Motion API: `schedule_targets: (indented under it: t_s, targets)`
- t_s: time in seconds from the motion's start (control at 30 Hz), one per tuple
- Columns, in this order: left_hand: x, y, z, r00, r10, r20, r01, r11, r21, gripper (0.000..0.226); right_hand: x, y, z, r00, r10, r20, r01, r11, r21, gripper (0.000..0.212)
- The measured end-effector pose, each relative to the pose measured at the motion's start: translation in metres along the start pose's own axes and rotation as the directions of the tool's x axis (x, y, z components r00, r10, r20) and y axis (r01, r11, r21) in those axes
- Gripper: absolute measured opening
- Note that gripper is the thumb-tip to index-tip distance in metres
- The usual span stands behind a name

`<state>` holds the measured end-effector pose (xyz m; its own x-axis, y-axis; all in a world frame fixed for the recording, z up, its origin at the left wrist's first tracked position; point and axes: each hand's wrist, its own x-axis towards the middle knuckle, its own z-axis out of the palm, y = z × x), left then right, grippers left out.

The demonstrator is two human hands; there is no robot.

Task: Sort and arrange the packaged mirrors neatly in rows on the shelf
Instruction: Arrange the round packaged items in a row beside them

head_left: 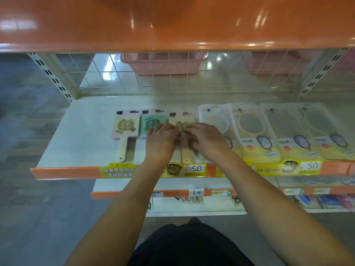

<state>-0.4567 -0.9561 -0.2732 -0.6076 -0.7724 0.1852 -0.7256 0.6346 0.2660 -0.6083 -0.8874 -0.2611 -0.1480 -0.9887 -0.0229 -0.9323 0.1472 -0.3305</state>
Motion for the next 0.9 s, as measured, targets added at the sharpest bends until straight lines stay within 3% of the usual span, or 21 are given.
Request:
schedule_targets:
  t_s: [0.13,0.23,0.43,0.67,0.9]
  targets:
    - [-0.003,-0.001,-0.002,1.0,-0.019,-0.007,0.018,0.999,-0.027,0.027,0.002,-0.003,-0.002,1.0,-0.001,0.022,0.001,1.0,0.005,0.052]
    - [-0.007,-0.01,-0.012,0.992,-0.119,-0.052,0.116,0.991,-0.061,0.037,0.006,-0.008,-0.007,0.999,-0.002,0.046,0.001,1.0,0.012,0.054]
    - [-0.016,-0.052,-0.032,0.964,-0.244,-0.101,0.24,0.969,-0.057,0.035,0.023,-0.039,-0.001,0.998,0.032,-0.059,-0.027,0.996,0.083,0.044]
    - [-0.018,-0.104,-0.044,0.974,-0.219,-0.05,0.216,0.974,-0.072,0.032,0.031,-0.087,0.027,0.993,0.098,-0.06,-0.091,0.989,0.113,0.042]
    - [-0.019,-0.14,-0.055,0.982,-0.187,-0.013,0.185,0.977,-0.103,0.039,0.053,-0.133,0.044,0.997,0.049,-0.062,-0.044,0.996,0.078,0.046]
